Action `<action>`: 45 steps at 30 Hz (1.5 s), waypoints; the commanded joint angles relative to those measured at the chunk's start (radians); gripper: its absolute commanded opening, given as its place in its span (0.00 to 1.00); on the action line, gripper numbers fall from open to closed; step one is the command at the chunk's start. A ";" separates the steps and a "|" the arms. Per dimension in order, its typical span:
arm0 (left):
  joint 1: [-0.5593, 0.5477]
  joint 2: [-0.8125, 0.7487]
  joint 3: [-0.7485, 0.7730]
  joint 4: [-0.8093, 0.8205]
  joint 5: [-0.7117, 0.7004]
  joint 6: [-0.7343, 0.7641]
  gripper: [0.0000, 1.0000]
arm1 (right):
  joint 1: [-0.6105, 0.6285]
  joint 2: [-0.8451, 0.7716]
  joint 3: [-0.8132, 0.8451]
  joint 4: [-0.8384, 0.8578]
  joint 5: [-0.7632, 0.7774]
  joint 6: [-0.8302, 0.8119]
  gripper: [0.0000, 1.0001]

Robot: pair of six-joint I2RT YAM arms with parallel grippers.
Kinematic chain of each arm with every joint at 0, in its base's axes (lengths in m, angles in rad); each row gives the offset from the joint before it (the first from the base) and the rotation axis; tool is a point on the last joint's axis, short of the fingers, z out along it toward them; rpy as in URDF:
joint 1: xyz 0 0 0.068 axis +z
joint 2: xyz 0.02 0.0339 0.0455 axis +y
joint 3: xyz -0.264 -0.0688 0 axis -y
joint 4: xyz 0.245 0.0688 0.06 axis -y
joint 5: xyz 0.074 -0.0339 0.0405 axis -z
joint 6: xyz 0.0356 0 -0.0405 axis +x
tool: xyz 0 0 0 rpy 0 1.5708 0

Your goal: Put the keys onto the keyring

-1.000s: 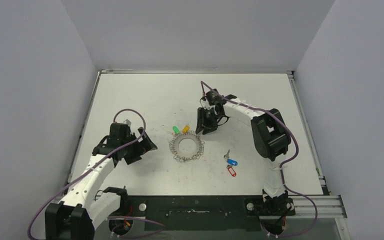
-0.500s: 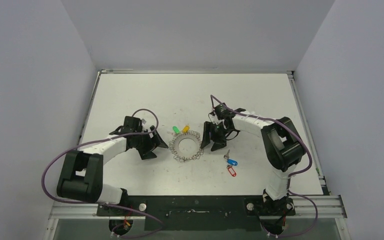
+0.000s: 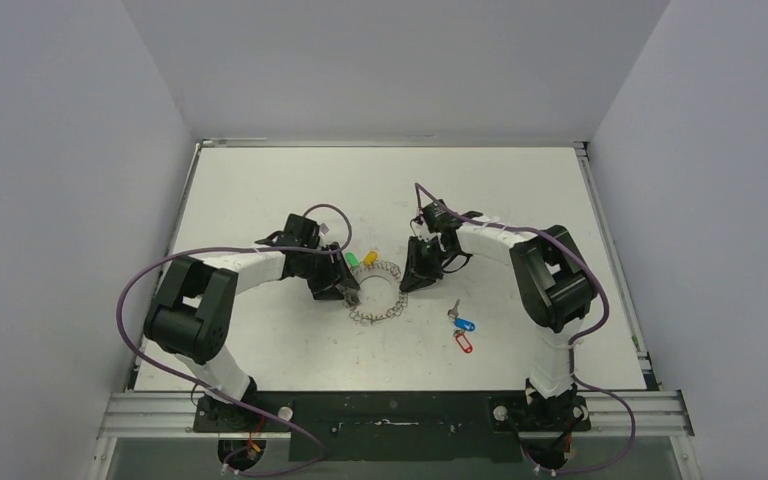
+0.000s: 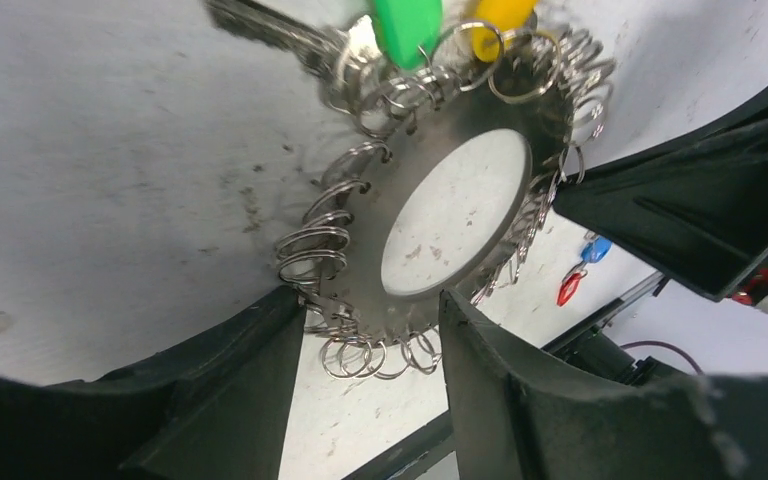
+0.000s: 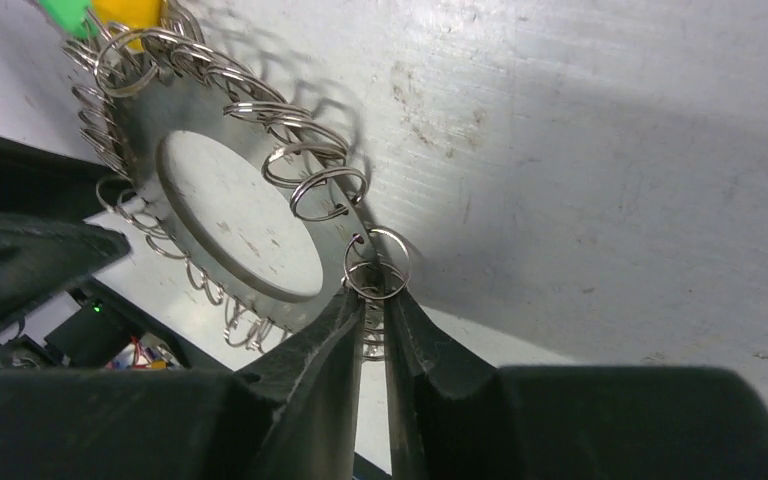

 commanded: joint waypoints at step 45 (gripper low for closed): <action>0.007 -0.336 -0.166 -0.022 -0.150 0.018 0.56 | 0.015 -0.086 -0.049 -0.021 0.015 -0.006 0.30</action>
